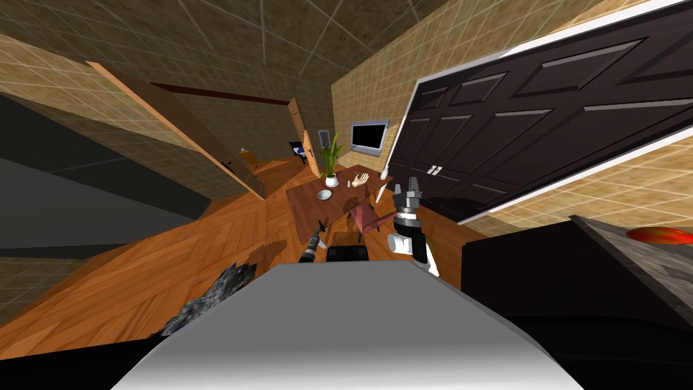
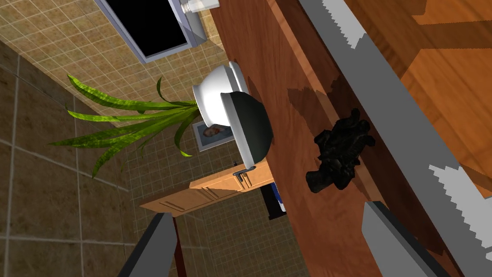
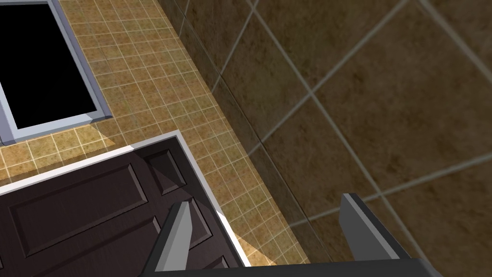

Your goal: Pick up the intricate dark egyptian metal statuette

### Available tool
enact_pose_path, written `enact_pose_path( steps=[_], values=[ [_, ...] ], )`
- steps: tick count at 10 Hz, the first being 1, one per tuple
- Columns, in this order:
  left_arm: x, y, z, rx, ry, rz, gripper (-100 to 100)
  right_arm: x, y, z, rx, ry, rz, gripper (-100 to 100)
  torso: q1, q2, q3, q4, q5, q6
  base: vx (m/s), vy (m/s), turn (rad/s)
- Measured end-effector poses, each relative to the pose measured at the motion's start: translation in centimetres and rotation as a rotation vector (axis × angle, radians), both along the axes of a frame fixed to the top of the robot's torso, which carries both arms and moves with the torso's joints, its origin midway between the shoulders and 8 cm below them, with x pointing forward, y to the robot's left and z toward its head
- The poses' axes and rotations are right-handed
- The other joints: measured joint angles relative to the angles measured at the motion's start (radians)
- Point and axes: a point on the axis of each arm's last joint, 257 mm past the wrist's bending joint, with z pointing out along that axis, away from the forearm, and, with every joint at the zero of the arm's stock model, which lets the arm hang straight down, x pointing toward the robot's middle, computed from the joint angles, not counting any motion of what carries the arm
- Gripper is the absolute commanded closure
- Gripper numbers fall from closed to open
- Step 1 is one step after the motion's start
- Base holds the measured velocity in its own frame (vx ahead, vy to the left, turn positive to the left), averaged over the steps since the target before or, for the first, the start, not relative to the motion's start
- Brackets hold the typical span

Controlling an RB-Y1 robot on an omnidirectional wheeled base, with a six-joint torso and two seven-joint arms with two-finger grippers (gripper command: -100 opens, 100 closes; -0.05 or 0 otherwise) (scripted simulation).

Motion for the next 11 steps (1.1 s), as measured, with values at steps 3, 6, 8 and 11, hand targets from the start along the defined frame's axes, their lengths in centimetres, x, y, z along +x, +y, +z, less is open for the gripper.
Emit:
enact_pose_path(
  steps=[3,6,8,11],
  values=[
    [-0.1,-0.6,-1.6,0.004,0.037,0.000,-100,0.0,0.0,0.0,0.000,0.000,0.000,0,0.000,0.000,0.000,0.000,0.000,0.000,0.013,0.008,0.016],
    [0.0,-1.1,-2.7,0.009,0.067,-0.001,-100,0.0,0.0,0.0,0.000,0.000,0.000,0,0.000,0.000,0.000,0.000,0.000,0.000,0.018,0.012,0.022],
    [0.1,-1.3,-3.4,0.011,0.081,-0.002,-100,0.0,0.0,0.0,0.000,0.000,0.000,0,0.000,0.000,0.000,0.000,0.000,0.000,0.016,0.007,0.020],
    [0.4,-2.1,-4.4,0.012,0.104,-0.004,-100,0.0,0.0,0.0,0.000,0.000,0.000,0,0.000,0.000,0.000,0.000,0.000,0.000,0.013,0.009,0.021]
  ],
)
